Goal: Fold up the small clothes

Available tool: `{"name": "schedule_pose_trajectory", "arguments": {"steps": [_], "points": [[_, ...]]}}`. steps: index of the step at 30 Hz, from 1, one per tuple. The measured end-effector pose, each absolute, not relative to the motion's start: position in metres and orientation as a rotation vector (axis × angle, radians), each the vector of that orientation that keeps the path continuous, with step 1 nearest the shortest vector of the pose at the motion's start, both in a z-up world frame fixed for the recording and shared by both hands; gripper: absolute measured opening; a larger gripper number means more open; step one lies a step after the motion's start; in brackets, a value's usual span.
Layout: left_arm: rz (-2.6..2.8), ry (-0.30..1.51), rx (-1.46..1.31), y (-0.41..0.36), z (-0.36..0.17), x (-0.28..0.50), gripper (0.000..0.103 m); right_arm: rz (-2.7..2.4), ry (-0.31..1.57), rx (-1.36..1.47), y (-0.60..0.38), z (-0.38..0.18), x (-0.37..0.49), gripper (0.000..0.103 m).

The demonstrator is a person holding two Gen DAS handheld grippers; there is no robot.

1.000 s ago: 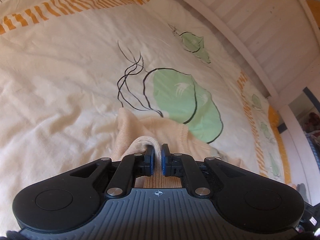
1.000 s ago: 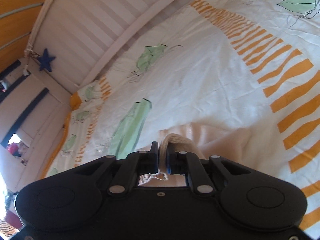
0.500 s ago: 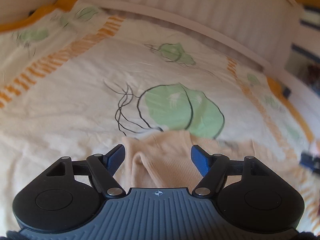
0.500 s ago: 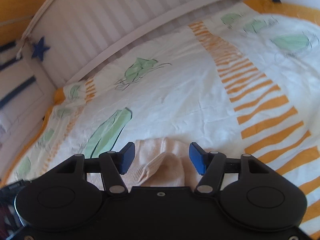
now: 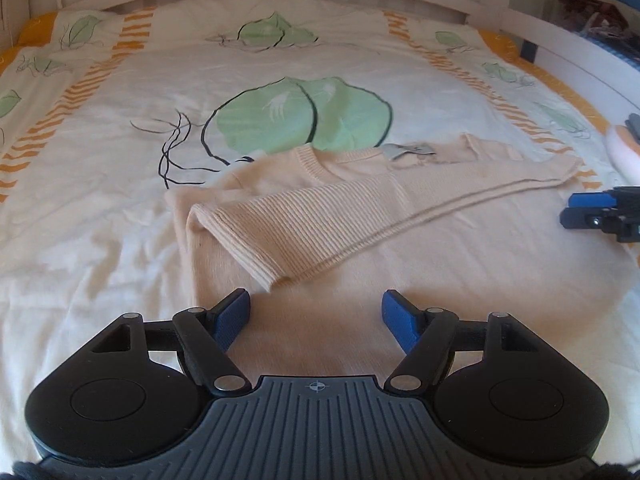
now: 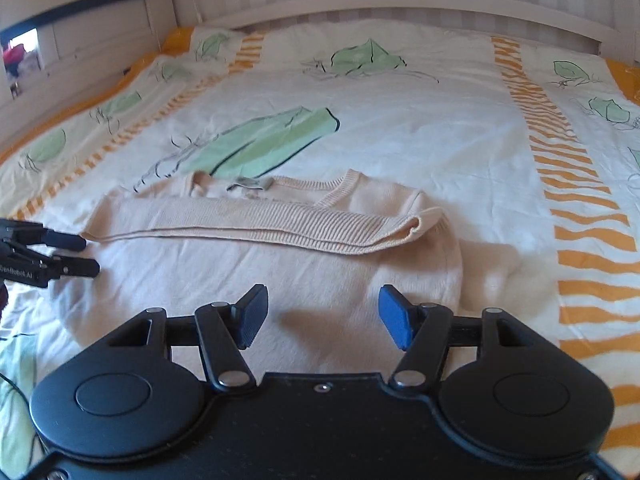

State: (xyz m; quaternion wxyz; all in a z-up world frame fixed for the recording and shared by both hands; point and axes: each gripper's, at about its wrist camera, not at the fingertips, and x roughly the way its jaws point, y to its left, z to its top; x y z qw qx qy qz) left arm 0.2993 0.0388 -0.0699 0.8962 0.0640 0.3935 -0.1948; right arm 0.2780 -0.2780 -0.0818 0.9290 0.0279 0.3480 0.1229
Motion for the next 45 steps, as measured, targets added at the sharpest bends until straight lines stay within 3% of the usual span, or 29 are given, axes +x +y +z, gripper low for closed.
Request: {"name": "schedule_pose_trajectory", "arguments": {"steps": [11, 20, 22, 24, 26, 27, 29, 33, 35, 45], "points": [[-0.317, 0.836, 0.038, 0.044, -0.063, 0.383, 0.071, 0.181, 0.804, 0.030, -0.289, -0.084, 0.346, 0.069], [-0.169, 0.769, -0.044, 0.064, -0.043, 0.394, 0.072, 0.096, 0.776, 0.134, -0.313, -0.083, 0.350, 0.070], [-0.184, 0.749, -0.033, 0.065, -0.036, 0.381, 0.072, 0.086, 0.724, 0.169, -0.318, -0.076, 0.340, 0.081], [-0.227, 0.733, -0.001, 0.061, -0.031, 0.365, 0.076, 0.095, 0.675, 0.193, -0.320, -0.070, 0.326, 0.090], [-0.274, 0.731, 0.045, 0.054, -0.032, 0.347, 0.081, 0.113, 0.649, 0.190, -0.317, -0.066, 0.311, 0.091], [-0.297, 0.736, 0.069, 0.051, -0.035, 0.338, 0.086, 0.126, 0.646, 0.180, -0.314, -0.065, 0.304, 0.094], [-0.328, 0.758, 0.122, 0.046, -0.044, 0.325, 0.087, 0.158, 0.655, 0.154, -0.308, -0.068, 0.292, 0.101], [-0.312, 0.829, 0.223, 0.050, -0.069, 0.314, 0.089, 0.121, 0.721, 0.097, -0.310, -0.087, 0.279, 0.102], [-0.279, 0.863, 0.204, 0.064, -0.079, 0.316, 0.103, 0.051, 0.757, 0.118, -0.324, -0.098, 0.275, 0.102], [-0.230, 0.866, 0.090, 0.083, -0.064, 0.294, 0.102, 0.025, 0.679, 0.308, -0.353, -0.086, 0.235, 0.102]]}}
